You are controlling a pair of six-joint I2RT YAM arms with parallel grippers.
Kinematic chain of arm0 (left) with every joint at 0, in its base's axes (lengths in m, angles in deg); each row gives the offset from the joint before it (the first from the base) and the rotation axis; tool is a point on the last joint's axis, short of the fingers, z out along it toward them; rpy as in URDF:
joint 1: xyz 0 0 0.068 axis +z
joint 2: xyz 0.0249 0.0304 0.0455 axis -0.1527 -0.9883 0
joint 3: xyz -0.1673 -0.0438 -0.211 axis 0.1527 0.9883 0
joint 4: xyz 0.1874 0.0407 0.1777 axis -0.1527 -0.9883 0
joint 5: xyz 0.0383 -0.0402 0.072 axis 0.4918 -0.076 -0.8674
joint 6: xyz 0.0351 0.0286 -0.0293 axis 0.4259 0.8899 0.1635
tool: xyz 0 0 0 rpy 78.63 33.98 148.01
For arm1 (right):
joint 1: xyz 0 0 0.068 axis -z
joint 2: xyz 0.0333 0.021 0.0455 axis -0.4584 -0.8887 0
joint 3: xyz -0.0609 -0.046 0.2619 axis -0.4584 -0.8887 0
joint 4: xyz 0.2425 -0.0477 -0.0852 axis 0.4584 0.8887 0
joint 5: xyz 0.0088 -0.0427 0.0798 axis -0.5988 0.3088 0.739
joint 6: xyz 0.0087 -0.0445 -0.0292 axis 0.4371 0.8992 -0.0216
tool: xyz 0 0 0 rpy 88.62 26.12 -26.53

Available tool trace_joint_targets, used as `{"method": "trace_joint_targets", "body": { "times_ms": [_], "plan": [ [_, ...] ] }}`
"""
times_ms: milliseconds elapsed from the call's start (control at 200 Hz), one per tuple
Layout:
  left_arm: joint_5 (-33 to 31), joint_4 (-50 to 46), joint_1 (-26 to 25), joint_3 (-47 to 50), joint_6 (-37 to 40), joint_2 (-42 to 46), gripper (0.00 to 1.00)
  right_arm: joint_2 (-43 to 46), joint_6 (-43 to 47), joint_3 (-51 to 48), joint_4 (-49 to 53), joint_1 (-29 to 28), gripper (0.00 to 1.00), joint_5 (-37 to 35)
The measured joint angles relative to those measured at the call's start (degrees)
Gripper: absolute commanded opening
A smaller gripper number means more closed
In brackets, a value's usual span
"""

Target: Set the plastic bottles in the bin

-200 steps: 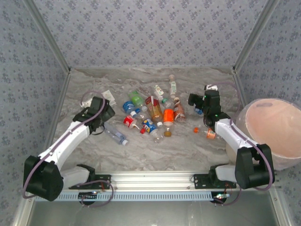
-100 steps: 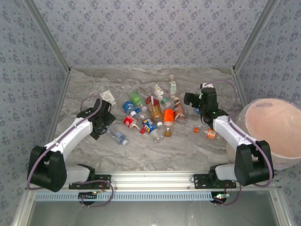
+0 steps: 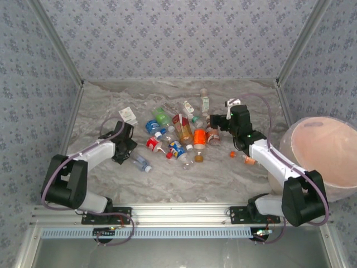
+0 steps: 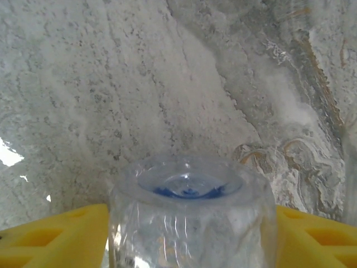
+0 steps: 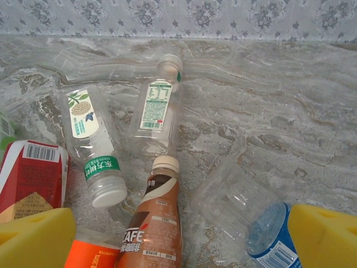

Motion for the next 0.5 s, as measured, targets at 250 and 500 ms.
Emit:
{"method": "trace_joint_targets", "body": {
  "times_ms": [250, 500],
  "plan": [
    [1.03, 3.52, 0.35, 0.44, 3.1, -0.66, 0.55, 1.57, 2.78, 1.64, 1.44, -3.48, 1.0, -0.5],
    [0.94, 5.66, 0.74, 0.72, 9.94, 6.8, 0.52, 5.35, 0.92, 1.64, 3.3, -5.2, 1.0, -0.35]
  ]
}}
